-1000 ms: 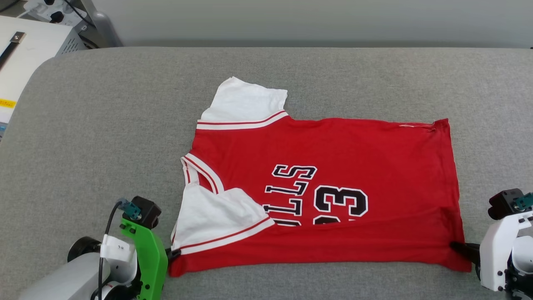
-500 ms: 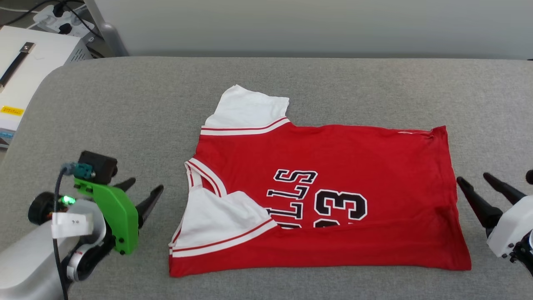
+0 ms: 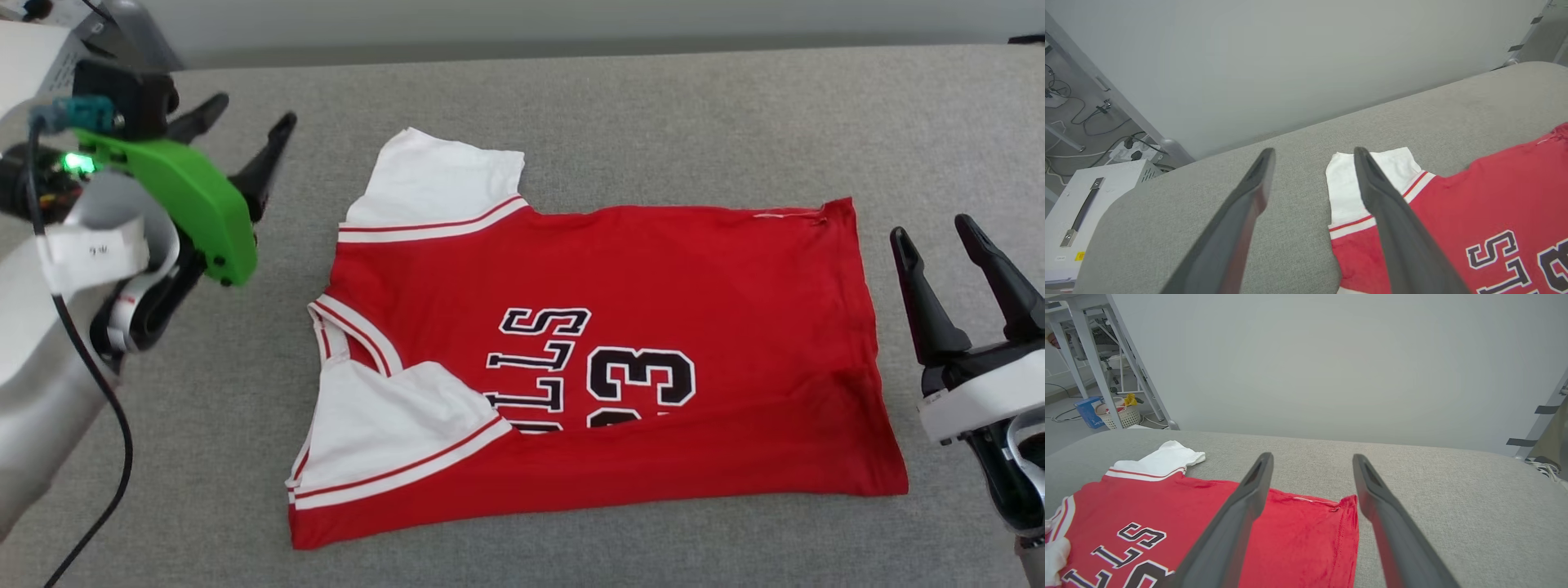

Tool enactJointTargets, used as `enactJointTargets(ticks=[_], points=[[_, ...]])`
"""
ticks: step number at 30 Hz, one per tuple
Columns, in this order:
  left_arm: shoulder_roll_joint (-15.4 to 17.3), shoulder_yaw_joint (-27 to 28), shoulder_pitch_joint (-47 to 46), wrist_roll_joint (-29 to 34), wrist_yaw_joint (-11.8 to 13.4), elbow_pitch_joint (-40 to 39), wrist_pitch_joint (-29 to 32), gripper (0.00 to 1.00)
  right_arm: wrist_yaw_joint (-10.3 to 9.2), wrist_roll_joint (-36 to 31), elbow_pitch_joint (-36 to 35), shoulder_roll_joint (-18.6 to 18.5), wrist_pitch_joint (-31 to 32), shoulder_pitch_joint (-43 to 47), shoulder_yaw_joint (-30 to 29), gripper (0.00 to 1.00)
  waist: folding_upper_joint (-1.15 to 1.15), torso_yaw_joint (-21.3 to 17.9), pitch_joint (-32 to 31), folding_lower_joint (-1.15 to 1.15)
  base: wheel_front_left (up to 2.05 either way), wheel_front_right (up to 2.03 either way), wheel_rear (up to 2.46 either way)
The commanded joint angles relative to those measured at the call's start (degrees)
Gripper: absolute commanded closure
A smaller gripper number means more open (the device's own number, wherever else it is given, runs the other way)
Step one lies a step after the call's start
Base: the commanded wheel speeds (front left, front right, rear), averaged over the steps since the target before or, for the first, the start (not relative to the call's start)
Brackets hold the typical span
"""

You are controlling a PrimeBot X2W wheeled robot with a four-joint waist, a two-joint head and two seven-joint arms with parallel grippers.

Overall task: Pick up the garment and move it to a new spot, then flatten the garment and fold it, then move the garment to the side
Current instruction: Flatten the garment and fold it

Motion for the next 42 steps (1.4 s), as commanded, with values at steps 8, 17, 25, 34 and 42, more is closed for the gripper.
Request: enactJointTargets(ticks=[8, 17, 25, 34, 42], points=[[-5.5, -0.4, -16.6, -1.6, -5.8, 10.5, 12.8, 0.00, -0.04, -4.3, -6.6, 2.1, 1.2, -1.9, 1.4, 0.00, 0.00, -5.6, 10.9, 0.00, 0.00, 0.00, 0.00], [-8.8, -5.6, -27.6, -3.0, -9.1, 20.4, 31.7, 0.00, -0.04, -5.3, -8.7, 2.6, 1.4, -5.2, 2.7, 0.00, 0.00, -8.3, 17.6, 0.00, 0.00, 0.00, 0.00], [-9.1, -9.5, -30.5, -1.8, -9.9, 25.6, 37.9, 0.00, -0.04, -5.1, -8.0, 2.9, 0.3, -7.6, 4.0, 0.00, 0.00, -10.1, 21.5, 0.00, 0.00, 0.00, 0.00], [-8.7, -12.2, -28.5, -3.9, -10.2, 27.4, 41.4, 1.00, -0.04, -3.9, -6.5, 2.2, -1.1, -7.9, 4.2, 0.00, 0.00, -9.8, 21.6, 0.00, 0.00, 0.00, 0.00], [-8.4, -13.5, -28.0, -4.0, -10.2, 25.1, 35.2, 1.00, -0.04, -4.1, -6.0, 0.5, -1.5, -10.3, 2.9, 0.00, 0.00, -8.3, 18.7, 0.00, 0.00, 0.00, 0.00]])
